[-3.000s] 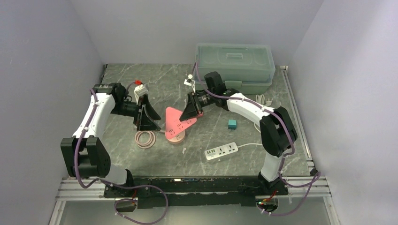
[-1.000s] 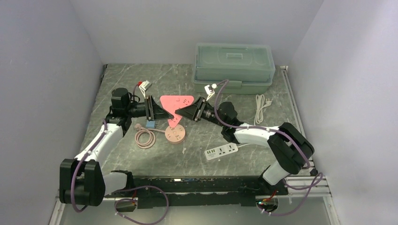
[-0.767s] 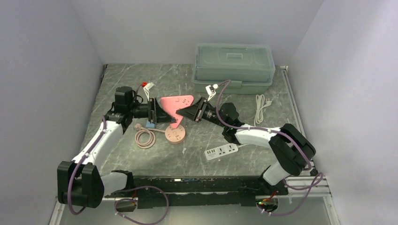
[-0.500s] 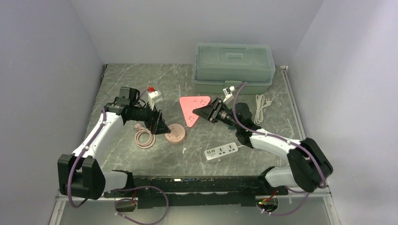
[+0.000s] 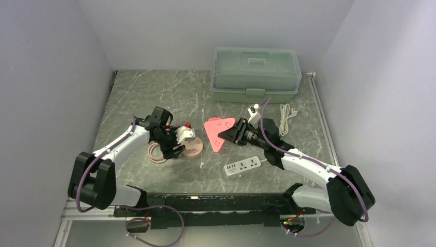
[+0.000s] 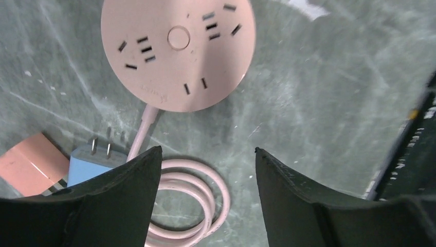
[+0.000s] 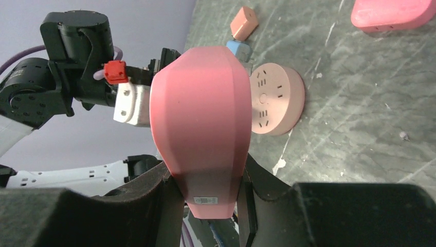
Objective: Insert the plug
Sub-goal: Move the socket to the center of the board.
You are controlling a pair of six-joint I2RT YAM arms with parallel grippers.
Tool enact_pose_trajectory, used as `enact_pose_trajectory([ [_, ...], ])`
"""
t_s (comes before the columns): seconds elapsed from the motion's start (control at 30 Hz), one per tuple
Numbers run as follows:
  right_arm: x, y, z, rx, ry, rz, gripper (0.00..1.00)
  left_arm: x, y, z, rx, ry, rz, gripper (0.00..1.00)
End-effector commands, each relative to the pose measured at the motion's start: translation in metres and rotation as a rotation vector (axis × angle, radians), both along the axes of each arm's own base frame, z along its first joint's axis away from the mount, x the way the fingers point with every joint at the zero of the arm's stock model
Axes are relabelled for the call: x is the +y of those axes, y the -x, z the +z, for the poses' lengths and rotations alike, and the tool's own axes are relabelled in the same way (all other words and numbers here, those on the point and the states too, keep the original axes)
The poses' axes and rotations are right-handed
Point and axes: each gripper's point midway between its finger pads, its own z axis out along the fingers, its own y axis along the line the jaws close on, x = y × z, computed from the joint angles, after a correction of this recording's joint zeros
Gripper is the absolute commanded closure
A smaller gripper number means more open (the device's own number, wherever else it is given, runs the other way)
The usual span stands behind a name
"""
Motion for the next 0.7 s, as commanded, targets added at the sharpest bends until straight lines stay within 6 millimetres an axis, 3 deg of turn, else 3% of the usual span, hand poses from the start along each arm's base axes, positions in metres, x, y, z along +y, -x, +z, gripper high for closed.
enact_pose_trajectory([
  [0.0,-0.003,-0.006,0.024,-0.082,-0.038,-0.020,1.00,0.015,-0.030,-0.013,-0.152,-0.132,-0.021,0.31],
  [0.27,0.000,-0.002,0.018,-0.062,-0.055,-0.006,1.00,0.009,-0.053,-0.023,-0.163,-0.135,0.068,0.49],
  [0.3,0.000,-0.002,0.017,-0.057,-0.057,-0.004,1.00,0.006,-0.052,-0.025,-0.151,-0.132,0.071,0.53],
  [0.37,-0.001,0.000,0.014,-0.050,-0.059,-0.005,1.00,0.002,-0.051,-0.030,-0.125,-0.140,0.079,0.74],
  [0.4,-0.001,0.000,0.013,-0.048,-0.059,-0.004,1.00,0.000,-0.050,-0.032,-0.113,-0.146,0.082,0.79],
  [0.67,-0.002,0.000,0.007,-0.040,-0.052,-0.001,1.00,-0.004,-0.039,-0.040,-0.076,-0.152,0.089,0.79],
])
